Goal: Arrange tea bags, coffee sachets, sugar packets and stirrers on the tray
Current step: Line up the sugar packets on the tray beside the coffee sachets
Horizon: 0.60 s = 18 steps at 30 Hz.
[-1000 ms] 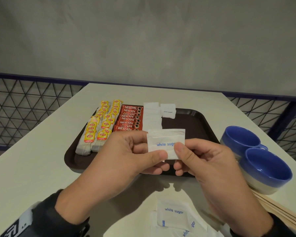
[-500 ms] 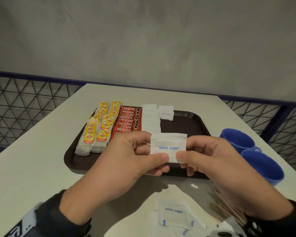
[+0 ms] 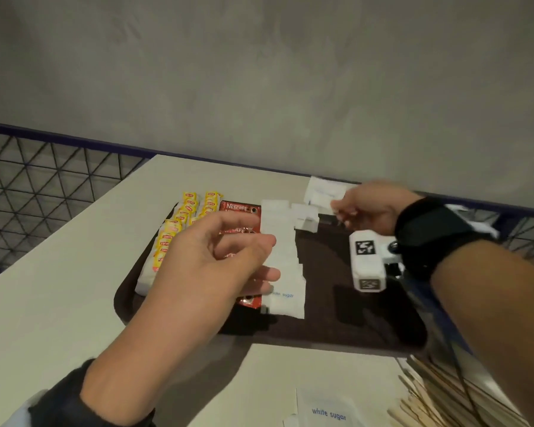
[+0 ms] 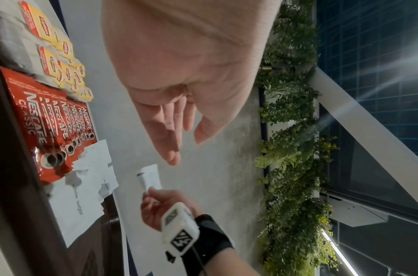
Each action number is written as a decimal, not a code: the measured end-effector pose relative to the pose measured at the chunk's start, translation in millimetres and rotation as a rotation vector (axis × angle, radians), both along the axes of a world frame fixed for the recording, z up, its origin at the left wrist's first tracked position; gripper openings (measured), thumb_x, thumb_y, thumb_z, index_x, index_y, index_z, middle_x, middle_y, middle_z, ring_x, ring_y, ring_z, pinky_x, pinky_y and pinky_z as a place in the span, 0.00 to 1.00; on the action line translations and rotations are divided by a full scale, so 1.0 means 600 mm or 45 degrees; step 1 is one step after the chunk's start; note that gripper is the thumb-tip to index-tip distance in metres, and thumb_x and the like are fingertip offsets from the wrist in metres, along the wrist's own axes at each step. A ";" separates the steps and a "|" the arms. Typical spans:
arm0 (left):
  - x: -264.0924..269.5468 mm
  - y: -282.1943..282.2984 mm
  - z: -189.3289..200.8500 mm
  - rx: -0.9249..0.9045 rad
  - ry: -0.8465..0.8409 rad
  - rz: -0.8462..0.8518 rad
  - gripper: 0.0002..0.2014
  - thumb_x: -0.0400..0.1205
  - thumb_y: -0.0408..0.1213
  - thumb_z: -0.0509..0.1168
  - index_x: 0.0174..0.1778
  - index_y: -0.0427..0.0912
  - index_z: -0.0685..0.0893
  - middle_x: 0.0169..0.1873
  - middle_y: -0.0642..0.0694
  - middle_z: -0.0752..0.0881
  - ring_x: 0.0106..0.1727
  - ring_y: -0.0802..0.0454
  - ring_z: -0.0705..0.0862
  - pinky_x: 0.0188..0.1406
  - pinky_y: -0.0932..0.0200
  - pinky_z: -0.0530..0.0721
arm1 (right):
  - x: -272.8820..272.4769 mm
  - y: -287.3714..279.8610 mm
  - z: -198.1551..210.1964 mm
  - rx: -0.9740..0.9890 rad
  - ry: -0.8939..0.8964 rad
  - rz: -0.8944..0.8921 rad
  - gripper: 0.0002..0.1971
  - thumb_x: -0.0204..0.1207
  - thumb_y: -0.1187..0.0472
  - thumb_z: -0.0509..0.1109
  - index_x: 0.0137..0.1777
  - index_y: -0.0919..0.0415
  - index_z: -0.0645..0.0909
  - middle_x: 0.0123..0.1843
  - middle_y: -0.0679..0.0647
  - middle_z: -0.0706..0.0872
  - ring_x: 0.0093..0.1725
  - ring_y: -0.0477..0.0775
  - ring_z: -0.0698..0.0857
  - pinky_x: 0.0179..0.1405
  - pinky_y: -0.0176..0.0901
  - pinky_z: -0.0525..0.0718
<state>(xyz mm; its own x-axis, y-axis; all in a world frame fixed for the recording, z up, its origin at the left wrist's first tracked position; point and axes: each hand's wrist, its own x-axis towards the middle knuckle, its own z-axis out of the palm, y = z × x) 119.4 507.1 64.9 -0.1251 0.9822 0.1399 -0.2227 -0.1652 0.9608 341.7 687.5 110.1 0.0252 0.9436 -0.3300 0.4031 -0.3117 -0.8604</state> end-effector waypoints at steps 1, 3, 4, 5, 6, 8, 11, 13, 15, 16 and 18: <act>-0.001 0.001 0.000 0.004 0.008 0.002 0.11 0.80 0.31 0.75 0.57 0.43 0.88 0.43 0.37 0.93 0.38 0.39 0.94 0.38 0.51 0.91 | -0.001 0.015 -0.018 -0.051 -0.058 -0.033 0.11 0.84 0.73 0.67 0.40 0.67 0.77 0.30 0.57 0.79 0.31 0.50 0.77 0.27 0.38 0.78; -0.005 0.002 -0.002 0.019 0.012 0.003 0.09 0.79 0.31 0.75 0.54 0.42 0.89 0.42 0.37 0.93 0.36 0.39 0.94 0.36 0.52 0.90 | -0.001 0.039 -0.047 -0.096 -0.146 -0.080 0.09 0.83 0.75 0.68 0.41 0.70 0.77 0.34 0.60 0.79 0.32 0.53 0.79 0.37 0.44 0.79; -0.006 0.003 -0.002 0.025 0.010 0.002 0.08 0.79 0.32 0.76 0.53 0.42 0.89 0.41 0.37 0.93 0.35 0.40 0.93 0.35 0.53 0.90 | -0.002 0.050 -0.060 -0.104 -0.158 -0.093 0.08 0.83 0.76 0.68 0.42 0.71 0.77 0.36 0.62 0.80 0.32 0.54 0.80 0.43 0.48 0.81; -0.007 0.004 -0.001 0.029 0.016 -0.003 0.08 0.78 0.32 0.76 0.52 0.41 0.89 0.41 0.37 0.93 0.34 0.40 0.93 0.33 0.54 0.90 | -0.003 0.059 -0.070 -0.116 -0.164 -0.095 0.07 0.82 0.76 0.69 0.42 0.71 0.77 0.37 0.63 0.82 0.33 0.55 0.81 0.50 0.51 0.83; -0.008 0.004 -0.001 0.030 0.026 -0.013 0.08 0.77 0.33 0.76 0.51 0.41 0.90 0.42 0.38 0.93 0.34 0.40 0.93 0.32 0.55 0.90 | -0.005 0.067 -0.079 -0.132 -0.176 -0.093 0.07 0.82 0.75 0.69 0.43 0.72 0.77 0.38 0.64 0.83 0.34 0.56 0.82 0.57 0.55 0.83; -0.010 0.005 -0.001 0.032 0.041 -0.034 0.06 0.76 0.33 0.76 0.48 0.42 0.91 0.44 0.39 0.94 0.34 0.40 0.93 0.32 0.54 0.90 | -0.013 0.080 -0.090 -0.154 -0.239 -0.072 0.04 0.81 0.75 0.71 0.45 0.72 0.79 0.40 0.65 0.86 0.36 0.59 0.86 0.63 0.59 0.83; -0.010 0.005 0.000 0.036 0.047 -0.046 0.04 0.73 0.36 0.77 0.43 0.45 0.93 0.44 0.39 0.94 0.33 0.40 0.93 0.31 0.53 0.90 | -0.019 0.091 -0.097 -0.150 -0.347 -0.041 0.03 0.80 0.74 0.72 0.50 0.72 0.81 0.45 0.67 0.89 0.39 0.60 0.88 0.61 0.59 0.87; -0.012 0.006 0.000 0.042 0.057 -0.042 0.03 0.72 0.37 0.77 0.41 0.47 0.93 0.43 0.39 0.94 0.32 0.40 0.92 0.30 0.53 0.90 | -0.021 0.096 -0.095 -0.149 -0.392 -0.030 0.02 0.81 0.73 0.71 0.49 0.71 0.81 0.43 0.65 0.89 0.36 0.58 0.87 0.46 0.54 0.89; -0.013 0.008 0.000 0.046 0.068 -0.040 0.03 0.73 0.36 0.76 0.40 0.48 0.93 0.43 0.39 0.94 0.32 0.41 0.92 0.30 0.53 0.90 | -0.022 0.099 -0.095 -0.142 -0.462 -0.017 0.04 0.81 0.73 0.71 0.46 0.71 0.80 0.36 0.63 0.87 0.33 0.56 0.85 0.35 0.47 0.87; -0.014 0.008 0.000 0.045 0.071 -0.037 0.03 0.73 0.36 0.76 0.40 0.48 0.93 0.43 0.38 0.93 0.32 0.41 0.92 0.30 0.53 0.90 | -0.024 0.100 -0.095 -0.133 -0.495 -0.007 0.04 0.81 0.73 0.72 0.44 0.70 0.81 0.33 0.62 0.85 0.31 0.55 0.84 0.35 0.46 0.86; -0.014 0.009 0.000 0.042 0.075 -0.026 0.03 0.72 0.36 0.76 0.40 0.48 0.93 0.43 0.38 0.93 0.32 0.41 0.92 0.30 0.52 0.89 | -0.028 0.098 -0.093 -0.102 -0.551 0.012 0.04 0.77 0.74 0.72 0.43 0.69 0.81 0.29 0.61 0.83 0.28 0.56 0.83 0.37 0.47 0.86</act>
